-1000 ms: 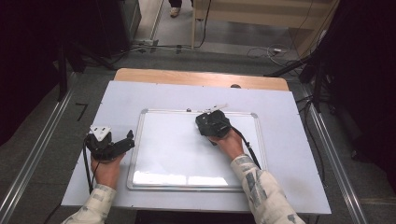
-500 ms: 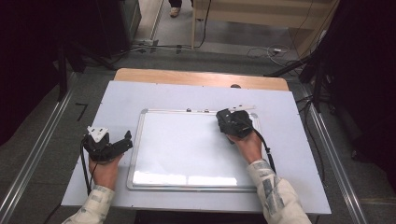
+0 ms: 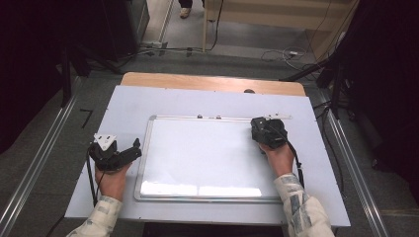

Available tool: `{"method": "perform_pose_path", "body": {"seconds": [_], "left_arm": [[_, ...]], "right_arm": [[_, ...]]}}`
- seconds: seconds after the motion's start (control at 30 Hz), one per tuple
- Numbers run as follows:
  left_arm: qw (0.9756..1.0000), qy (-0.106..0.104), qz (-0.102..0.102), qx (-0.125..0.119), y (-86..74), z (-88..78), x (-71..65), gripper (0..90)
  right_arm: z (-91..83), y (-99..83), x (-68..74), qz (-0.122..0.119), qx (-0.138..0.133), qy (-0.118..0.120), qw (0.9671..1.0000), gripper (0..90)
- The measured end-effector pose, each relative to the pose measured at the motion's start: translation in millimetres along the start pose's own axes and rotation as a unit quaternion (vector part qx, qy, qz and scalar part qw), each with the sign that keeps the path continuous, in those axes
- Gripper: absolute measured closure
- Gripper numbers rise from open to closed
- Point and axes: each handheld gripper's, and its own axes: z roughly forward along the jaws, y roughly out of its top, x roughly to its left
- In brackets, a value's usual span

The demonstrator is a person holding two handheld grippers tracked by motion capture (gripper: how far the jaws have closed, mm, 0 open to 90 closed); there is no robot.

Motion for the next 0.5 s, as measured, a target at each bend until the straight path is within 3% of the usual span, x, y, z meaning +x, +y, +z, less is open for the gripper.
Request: {"method": "perform_pose_path", "body": {"seconds": [0.17,0.5], "left_arm": [[1.0000,0.000,0.000,0.002,0.1,0.7,1.2,4.3],[1.0000,-0.002,0.002,0.001,0.8,1.5,-0.4,4.3]], "right_arm": [[7.5,-3.3,-4.1,0.019,0.011,-0.023,0.9995,38.8],[19.5,-6.3,-1.3,0.052,0.027,-0.042,0.9974,38.6]]}}
